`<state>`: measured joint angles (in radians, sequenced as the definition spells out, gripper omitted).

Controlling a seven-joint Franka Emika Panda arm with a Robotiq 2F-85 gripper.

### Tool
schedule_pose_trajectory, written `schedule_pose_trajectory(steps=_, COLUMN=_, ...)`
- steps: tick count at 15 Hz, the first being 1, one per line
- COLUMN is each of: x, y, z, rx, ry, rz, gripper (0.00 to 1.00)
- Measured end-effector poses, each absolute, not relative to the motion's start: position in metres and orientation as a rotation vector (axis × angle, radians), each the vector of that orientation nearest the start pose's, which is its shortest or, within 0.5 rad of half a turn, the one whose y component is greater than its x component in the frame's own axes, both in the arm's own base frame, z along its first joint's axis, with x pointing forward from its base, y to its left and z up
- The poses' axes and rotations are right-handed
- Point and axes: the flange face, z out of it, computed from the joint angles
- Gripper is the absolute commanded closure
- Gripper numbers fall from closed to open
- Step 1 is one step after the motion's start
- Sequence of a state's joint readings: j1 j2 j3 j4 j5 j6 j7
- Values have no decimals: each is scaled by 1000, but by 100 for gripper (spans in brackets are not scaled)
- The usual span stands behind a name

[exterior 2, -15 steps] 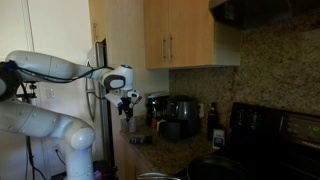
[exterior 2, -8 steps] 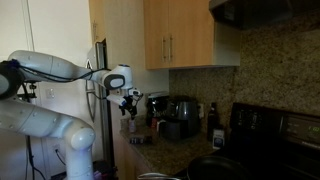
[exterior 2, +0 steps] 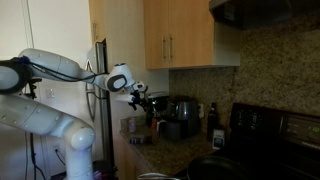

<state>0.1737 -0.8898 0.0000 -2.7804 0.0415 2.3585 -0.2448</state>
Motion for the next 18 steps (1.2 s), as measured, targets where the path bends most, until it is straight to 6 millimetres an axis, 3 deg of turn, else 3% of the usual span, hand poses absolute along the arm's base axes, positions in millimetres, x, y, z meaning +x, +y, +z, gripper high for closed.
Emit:
schedule_pose_trajectory(steps=3, x=319, y=58, z=498, rx=-2976, ry=-602, rz=-725, gripper=0)
schedule_pose_trajectory(steps=9, x=330, y=82, z=489, rx=-2927, ry=-707, rz=-779, gripper=0)
schedule_pose_trajectory(steps=12, x=332, y=89, z=480, rx=-2950, ry=-657, rz=-740, gripper=0)
schedule_pose_trajectory(steps=18, x=333, y=90, z=479, rx=-2952, ry=-653, rz=-733, gripper=0)
